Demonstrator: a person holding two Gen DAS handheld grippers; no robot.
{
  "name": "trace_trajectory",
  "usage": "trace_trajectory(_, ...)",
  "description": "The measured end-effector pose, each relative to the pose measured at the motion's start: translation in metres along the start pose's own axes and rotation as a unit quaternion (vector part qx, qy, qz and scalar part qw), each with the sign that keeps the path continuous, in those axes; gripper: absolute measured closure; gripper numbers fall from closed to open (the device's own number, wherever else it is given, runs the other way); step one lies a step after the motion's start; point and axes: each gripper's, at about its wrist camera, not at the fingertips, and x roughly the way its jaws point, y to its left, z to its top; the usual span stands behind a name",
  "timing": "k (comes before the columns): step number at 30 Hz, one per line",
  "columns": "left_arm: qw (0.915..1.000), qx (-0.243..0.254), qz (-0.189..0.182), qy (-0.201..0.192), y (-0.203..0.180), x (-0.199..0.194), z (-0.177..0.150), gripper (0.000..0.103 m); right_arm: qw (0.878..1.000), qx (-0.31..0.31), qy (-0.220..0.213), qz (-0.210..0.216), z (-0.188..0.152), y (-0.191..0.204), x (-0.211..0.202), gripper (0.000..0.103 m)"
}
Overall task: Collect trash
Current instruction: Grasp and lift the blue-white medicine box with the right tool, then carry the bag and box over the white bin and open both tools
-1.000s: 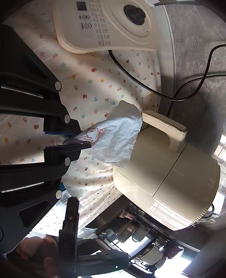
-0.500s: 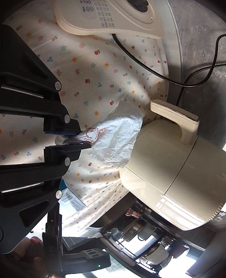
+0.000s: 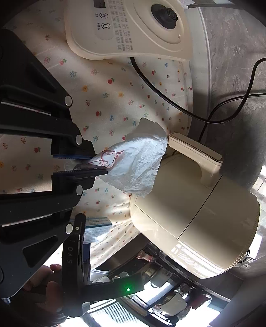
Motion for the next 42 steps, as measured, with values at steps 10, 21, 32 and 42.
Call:
trace_trajectory(10, 0.9991, 0.033, -0.005, -0.027, -0.048, -0.038, -0.004, 0.094, 0.997, 0.015, -0.053, 0.057, -0.034, -0.029, -0.057, 0.037)
trace_trajectory(21, 0.9982, 0.057, -0.015, -0.006, -0.105, -0.047, -0.044, 0.094, 0.991, 0.059, -0.095, 0.078, -0.091, -0.09, -0.098, 0.037)
trace_trajectory(32, 0.9909, 0.109, -0.064, 0.045, -0.206, -0.034, -0.101, 0.094, 0.984, 0.123, -0.114, 0.059, -0.173, -0.182, -0.138, 0.037)
trace_trajectory(42, 0.9816, 0.14, -0.095, 0.088, -0.289, -0.024, -0.162, 0.094, 0.977, 0.189, -0.095, 0.035, -0.255, -0.28, -0.149, 0.037)
